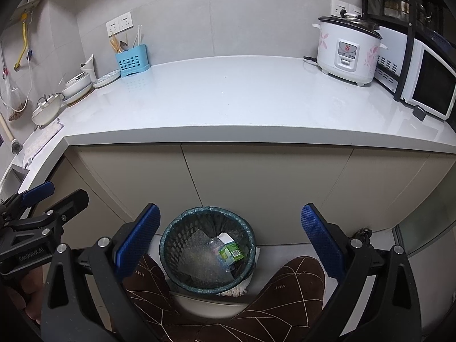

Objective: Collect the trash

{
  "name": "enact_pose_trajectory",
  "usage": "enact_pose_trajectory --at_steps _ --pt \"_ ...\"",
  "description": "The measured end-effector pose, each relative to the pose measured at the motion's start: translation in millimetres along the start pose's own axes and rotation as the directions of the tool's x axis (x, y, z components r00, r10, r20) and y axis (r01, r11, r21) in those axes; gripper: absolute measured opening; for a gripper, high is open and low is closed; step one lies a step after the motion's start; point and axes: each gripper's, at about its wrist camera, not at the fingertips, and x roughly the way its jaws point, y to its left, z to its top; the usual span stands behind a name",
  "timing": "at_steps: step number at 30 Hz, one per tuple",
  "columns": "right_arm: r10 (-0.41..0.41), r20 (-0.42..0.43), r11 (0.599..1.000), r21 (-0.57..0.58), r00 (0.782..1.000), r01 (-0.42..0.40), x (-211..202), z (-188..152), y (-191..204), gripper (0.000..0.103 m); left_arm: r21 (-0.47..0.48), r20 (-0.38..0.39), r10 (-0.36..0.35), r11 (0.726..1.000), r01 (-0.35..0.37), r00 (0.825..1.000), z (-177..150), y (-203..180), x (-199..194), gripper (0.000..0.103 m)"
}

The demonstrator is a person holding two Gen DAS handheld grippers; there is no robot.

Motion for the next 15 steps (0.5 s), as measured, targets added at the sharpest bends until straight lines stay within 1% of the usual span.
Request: enact_pose_trajectory --at_steps 4,7,13,15 --pt "0.001 0.001 1.0 -0.002 1.0 -0.001 0.0 0.6 -0.3 0.095 0.004 -0.003 0.008 1.0 -0.008 1.0 1.1 -0.8 2.1 0.097" --pt "0.004 0.004 1.0 -0.005 1.0 -0.004 -0.9 0.0 -0.5 0.095 0.003 -0.003 -0.013 1.0 0.013 1.0 1.4 0.0 3.0 0.097" --pt "0.006 0.002 1.0 -0.006 1.0 -0.006 -0.6 -0.4 -0.2 0.095 0.013 0.004 -0.013 1.0 0.013 1.0 1.7 -3.7 3.5 0.097" --pt "0.006 0.001 1.0 -0.004 1.0 -0.006 -0.6 -0.3 -0.2 0.095 0.003 0.001 -0.023 1.0 0.023 1.0 2.0 -3.3 4.0 0.097"
